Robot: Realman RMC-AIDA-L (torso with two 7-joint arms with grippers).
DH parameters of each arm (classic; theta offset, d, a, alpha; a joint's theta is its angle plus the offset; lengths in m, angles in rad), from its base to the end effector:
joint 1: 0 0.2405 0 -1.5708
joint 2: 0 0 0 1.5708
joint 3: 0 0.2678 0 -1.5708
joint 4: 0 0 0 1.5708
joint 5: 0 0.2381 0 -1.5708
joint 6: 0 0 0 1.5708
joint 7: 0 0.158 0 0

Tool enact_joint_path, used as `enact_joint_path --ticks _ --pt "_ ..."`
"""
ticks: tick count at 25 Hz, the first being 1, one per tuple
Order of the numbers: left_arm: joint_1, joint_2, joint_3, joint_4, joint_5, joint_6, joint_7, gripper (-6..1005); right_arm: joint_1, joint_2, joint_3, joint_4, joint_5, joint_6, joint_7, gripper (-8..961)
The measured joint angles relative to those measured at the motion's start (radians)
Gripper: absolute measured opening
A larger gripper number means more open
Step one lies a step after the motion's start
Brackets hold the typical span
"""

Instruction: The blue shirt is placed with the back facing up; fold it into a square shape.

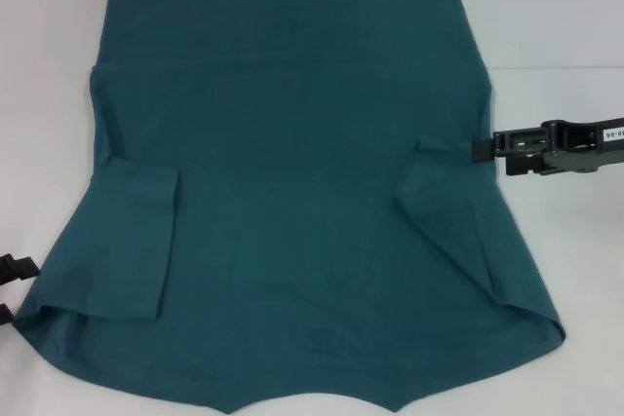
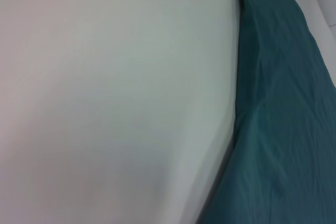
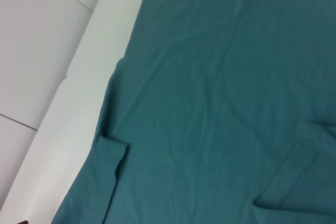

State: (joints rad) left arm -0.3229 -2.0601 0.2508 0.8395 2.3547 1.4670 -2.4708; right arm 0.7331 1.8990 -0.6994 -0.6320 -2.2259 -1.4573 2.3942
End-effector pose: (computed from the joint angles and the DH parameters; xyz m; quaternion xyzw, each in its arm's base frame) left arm -0.4297 0.2876 0.0702 -0.5520 -0.7609 -0.2551 0.2262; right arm 0.2721 0.4374 0.0472 -0.7944 0.5780 0.1485 0.1134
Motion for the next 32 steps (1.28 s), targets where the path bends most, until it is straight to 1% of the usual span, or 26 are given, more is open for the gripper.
enact_joint_path --ticks 20,26,32 --pt "-0.003 0.000 -0.002 -0.015 0.001 -0.022 -0.017 899 -0.003 -0.004 0.002 0.000 0.000 0.000 0.003 888" --pt "-0.003 0.000 0.014 -0.025 0.002 -0.016 -0.015 899 -0.003 -0.003 0.002 0.000 0.000 0.000 0.003 888" --pt "-0.012 -0.002 0.065 -0.027 -0.001 -0.001 -0.015 898 -0.004 -0.003 0.002 0.000 0.000 0.000 0.003 887"
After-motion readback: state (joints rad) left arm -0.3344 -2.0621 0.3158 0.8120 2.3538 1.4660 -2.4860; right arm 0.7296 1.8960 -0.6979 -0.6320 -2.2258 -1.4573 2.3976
